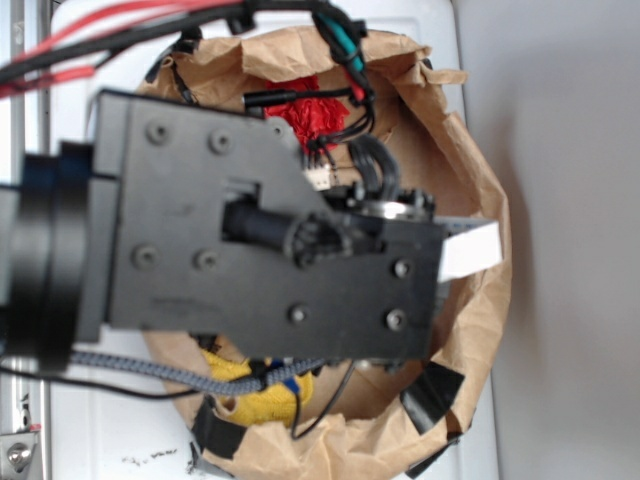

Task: Grab the red paper.

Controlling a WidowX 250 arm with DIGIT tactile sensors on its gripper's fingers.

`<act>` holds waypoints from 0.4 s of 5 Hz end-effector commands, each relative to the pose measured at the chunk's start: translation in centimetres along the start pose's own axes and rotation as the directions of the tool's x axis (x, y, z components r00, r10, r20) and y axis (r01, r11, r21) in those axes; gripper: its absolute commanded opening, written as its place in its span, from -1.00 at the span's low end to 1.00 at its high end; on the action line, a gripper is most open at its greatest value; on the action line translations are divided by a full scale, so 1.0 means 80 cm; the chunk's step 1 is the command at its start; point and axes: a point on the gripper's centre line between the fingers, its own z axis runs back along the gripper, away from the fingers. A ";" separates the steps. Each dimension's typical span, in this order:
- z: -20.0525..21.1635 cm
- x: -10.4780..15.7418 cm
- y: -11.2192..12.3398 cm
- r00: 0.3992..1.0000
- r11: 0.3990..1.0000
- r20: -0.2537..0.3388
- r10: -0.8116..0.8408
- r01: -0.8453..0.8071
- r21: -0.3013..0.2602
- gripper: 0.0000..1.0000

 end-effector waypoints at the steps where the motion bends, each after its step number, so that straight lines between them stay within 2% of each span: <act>1: 0.009 0.021 0.007 0.985 0.983 0.020 0.169 -0.167 -0.076 1.00; 2: 0.006 0.031 0.006 0.950 0.934 -0.055 0.308 -0.312 -0.173 1.00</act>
